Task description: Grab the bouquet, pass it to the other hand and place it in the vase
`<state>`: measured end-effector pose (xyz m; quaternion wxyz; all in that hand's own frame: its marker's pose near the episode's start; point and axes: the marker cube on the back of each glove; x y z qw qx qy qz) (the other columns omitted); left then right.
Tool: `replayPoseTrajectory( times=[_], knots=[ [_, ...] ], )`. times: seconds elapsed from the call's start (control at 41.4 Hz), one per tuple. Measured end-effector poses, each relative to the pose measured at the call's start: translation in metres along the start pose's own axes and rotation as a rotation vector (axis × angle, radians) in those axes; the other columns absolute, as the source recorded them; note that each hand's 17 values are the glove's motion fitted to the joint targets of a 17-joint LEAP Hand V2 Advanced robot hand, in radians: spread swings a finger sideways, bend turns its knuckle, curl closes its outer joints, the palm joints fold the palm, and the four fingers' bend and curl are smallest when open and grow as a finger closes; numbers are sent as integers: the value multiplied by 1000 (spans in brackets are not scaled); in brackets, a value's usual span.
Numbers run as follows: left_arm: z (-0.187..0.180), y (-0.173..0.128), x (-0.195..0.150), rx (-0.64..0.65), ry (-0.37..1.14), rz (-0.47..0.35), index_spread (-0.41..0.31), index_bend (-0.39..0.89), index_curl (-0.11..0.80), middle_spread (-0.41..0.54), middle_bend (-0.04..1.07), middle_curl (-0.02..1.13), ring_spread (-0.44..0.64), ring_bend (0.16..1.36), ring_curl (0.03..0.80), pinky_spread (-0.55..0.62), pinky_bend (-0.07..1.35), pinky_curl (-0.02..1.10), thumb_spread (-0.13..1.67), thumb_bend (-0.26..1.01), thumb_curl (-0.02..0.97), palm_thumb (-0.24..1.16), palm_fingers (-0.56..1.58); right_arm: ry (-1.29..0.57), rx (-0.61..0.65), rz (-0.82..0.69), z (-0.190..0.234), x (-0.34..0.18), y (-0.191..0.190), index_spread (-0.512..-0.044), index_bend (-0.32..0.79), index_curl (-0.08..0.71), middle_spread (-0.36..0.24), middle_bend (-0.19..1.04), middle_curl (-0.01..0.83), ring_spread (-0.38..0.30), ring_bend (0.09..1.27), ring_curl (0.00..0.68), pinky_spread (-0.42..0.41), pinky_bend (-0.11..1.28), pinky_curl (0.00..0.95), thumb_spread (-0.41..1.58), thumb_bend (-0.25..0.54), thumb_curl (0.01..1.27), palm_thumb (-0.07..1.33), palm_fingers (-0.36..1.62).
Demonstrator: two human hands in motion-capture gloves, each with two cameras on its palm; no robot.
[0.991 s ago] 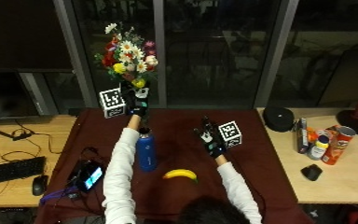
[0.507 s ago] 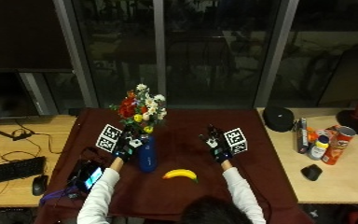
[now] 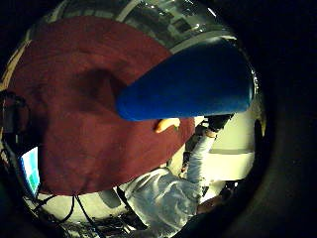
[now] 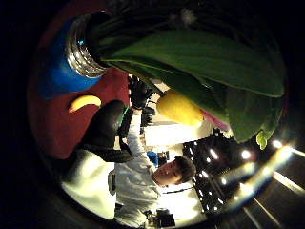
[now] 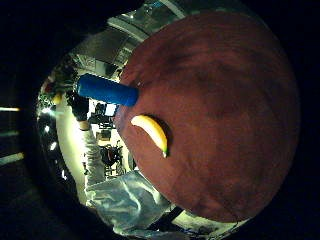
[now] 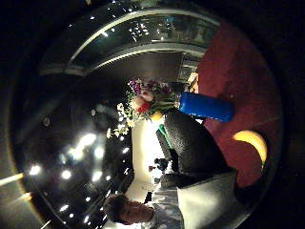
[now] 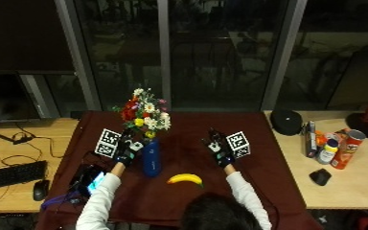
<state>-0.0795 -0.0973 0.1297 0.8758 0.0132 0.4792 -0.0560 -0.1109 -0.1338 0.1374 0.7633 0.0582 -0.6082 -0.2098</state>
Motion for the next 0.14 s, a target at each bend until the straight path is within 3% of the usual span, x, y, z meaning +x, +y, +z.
replayPoseTrajectory(
  times=[0.145],
  knots=[
    [-2, -2, -1, 6, 30, -13, 142, 60, 111, 416, 171, 254, 507, 536, 279, 502, 333, 296, 933, -30, 470, 586, -201, -26, 7, 95, 2, 17, -5, -374, 145, 229, -16, 200, 326, 89, 410, 279, 275, 502, 325, 1102, -21, 342, 447, 60]
  ],
)
